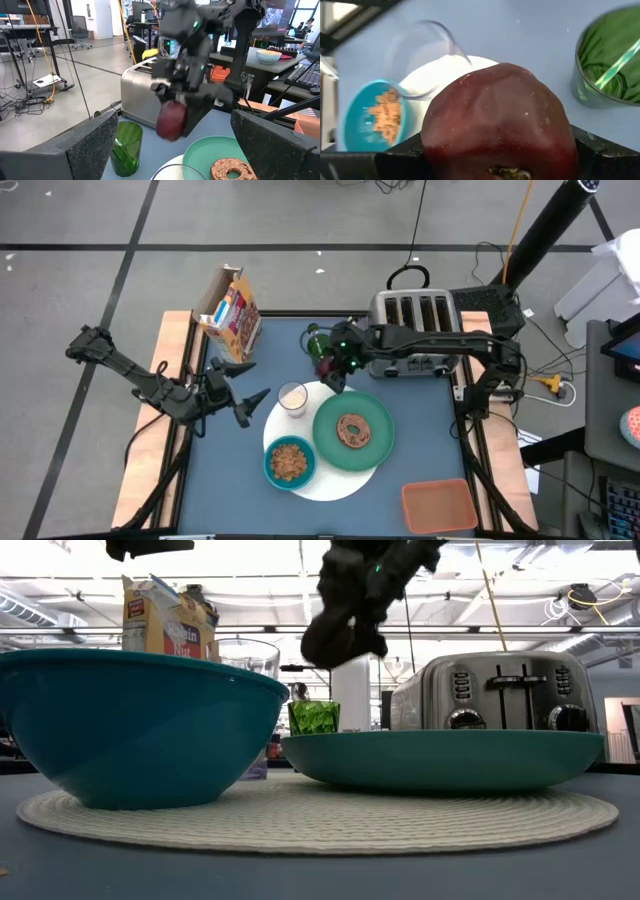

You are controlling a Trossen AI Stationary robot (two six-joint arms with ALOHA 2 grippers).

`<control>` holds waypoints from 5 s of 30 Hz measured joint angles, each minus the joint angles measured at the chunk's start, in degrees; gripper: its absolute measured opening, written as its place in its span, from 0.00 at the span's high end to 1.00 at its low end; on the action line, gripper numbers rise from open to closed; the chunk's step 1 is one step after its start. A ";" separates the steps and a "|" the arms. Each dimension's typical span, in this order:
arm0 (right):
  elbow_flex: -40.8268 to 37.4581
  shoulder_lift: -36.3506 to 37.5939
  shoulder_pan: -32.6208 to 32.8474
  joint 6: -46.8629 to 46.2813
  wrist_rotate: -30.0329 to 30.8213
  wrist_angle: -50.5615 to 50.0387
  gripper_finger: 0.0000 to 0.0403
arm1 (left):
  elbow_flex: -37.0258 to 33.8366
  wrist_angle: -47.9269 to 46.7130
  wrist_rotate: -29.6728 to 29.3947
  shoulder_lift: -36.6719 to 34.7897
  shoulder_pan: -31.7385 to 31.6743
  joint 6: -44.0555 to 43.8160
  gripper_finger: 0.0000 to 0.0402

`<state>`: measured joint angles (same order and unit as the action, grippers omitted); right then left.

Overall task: Arrange a breakfast setting
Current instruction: Put the red apple on the white table mat to the right of the cup of milk, then put the white green spoon to the left of the white tablemat

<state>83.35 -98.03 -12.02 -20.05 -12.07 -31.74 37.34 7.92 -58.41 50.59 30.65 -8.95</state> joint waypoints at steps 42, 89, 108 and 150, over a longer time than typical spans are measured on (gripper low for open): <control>-4.07 -13.56 -0.63 -0.24 4.76 7.96 0.36 | 0.00 -0.61 0.00 0.00 0.00 -0.29 0.02; -7.89 -13.56 0.12 -0.09 4.37 10.52 0.27 | 0.00 -0.63 -0.01 0.00 0.00 -0.55 0.02; -7.87 -13.56 0.07 -0.09 4.39 10.55 0.27 | 0.00 -0.62 0.00 0.00 0.02 -0.53 0.02; -7.82 -5.82 -2.13 -0.07 4.44 6.27 0.08 | 0.02 -0.91 0.00 0.02 0.01 -1.05 0.02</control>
<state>75.53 -103.85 -14.15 -20.12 -7.63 -25.47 37.36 7.02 -58.41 50.61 30.66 -10.00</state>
